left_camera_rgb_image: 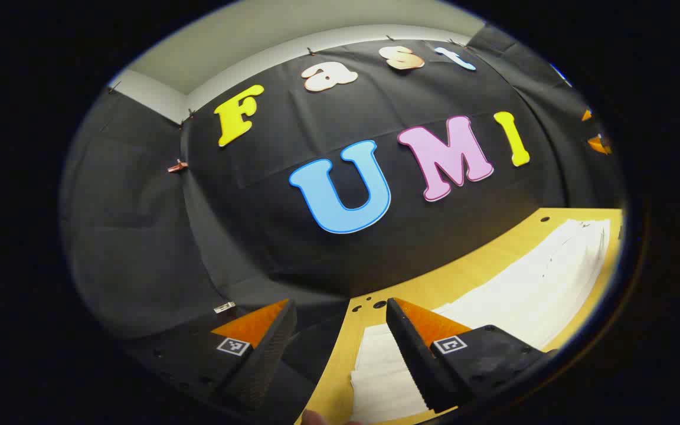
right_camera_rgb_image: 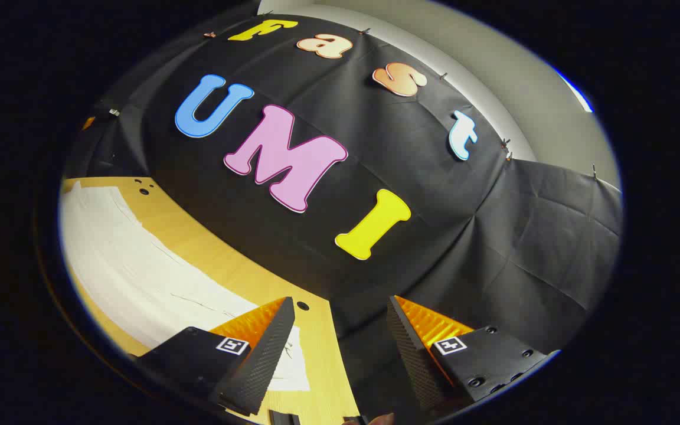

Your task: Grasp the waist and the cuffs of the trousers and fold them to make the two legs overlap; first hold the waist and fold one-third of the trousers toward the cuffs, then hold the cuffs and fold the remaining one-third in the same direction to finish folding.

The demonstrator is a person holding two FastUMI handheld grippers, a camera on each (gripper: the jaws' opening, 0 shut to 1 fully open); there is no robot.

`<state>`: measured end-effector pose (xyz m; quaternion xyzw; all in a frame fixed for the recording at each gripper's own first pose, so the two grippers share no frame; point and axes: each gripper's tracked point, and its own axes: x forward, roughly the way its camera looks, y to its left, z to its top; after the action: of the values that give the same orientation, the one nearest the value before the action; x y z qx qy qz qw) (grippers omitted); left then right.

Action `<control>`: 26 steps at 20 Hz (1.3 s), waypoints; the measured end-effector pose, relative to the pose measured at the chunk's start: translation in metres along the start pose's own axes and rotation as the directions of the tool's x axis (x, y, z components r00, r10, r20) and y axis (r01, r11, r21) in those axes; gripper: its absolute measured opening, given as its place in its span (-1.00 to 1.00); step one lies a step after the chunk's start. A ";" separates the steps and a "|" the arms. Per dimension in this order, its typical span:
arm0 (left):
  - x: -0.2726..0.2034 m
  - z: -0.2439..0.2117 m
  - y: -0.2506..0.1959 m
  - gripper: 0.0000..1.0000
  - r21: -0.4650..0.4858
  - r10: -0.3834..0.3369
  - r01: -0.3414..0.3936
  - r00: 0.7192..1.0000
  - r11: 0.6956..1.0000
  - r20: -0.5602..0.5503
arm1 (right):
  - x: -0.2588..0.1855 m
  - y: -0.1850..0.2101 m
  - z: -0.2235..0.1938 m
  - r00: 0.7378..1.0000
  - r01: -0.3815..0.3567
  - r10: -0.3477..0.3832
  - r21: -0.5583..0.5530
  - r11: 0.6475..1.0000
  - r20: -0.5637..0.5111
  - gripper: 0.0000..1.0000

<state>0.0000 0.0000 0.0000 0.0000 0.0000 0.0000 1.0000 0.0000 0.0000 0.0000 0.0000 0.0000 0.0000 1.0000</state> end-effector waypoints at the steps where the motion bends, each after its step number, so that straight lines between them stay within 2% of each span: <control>1: 0.000 -0.003 -0.005 0.94 0.017 -0.019 0.019 1.000 1.000 -0.005 | 0.002 0.004 -0.001 1.000 -0.012 0.012 -0.008 1.000 -0.003 0.94; 4: -0.001 -0.019 -0.021 0.94 0.076 -0.105 0.107 0.994 0.991 -0.034 | 0.006 0.021 -0.009 0.997 -0.074 0.073 -0.038 0.997 -0.018 0.94; 11: -0.005 -0.065 -0.039 0.94 0.136 -0.222 0.239 0.967 0.961 -0.128 | 0.007 0.057 -0.044 0.975 -0.216 0.204 -0.151 0.965 -0.092 0.94; 14: -0.007 -0.086 -0.052 0.94 0.152 -0.295 0.322 0.940 0.935 -0.172 | -0.004 0.075 -0.064 0.952 -0.298 0.277 -0.184 0.936 -0.132 0.95; 16: -0.013 -0.108 -0.065 0.94 0.176 -0.355 0.395 0.909 0.902 -0.219 | -0.013 0.086 -0.078 0.931 -0.355 0.324 -0.214 0.910 -0.166 0.94; 18: -0.021 -0.136 -0.081 0.93 0.196 -0.417 0.481 0.860 0.854 -0.294 | -0.019 0.101 -0.100 0.900 -0.423 0.375 -0.238 0.874 -0.221 0.94; 20: -0.032 -0.165 -0.094 0.93 0.227 -0.464 0.563 0.804 0.794 -0.371 | -0.028 0.111 -0.119 0.871 -0.477 0.408 -0.279 0.833 -0.274 0.94; 21: -0.036 -0.183 -0.099 0.93 0.272 -0.472 0.603 0.776 0.750 -0.418 | -0.032 0.115 -0.130 0.855 -0.509 0.427 -0.313 0.802 -0.295 0.94; 23: -0.042 -0.209 -0.102 0.92 0.341 -0.471 0.655 0.737 0.674 -0.485 | -0.041 0.125 -0.144 0.825 -0.559 0.461 -0.349 0.752 -0.328 0.97; 26: -0.064 -0.247 -0.111 0.92 0.398 -0.470 0.739 0.661 0.543 -0.585 | -0.045 0.138 -0.165 0.780 -0.622 0.495 -0.392 0.678 -0.383 0.94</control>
<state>-0.0641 -0.1114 -0.2469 0.3207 0.2096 -0.3546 0.8529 -0.0449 0.1380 -0.1654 -0.2577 0.1237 0.3077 0.9075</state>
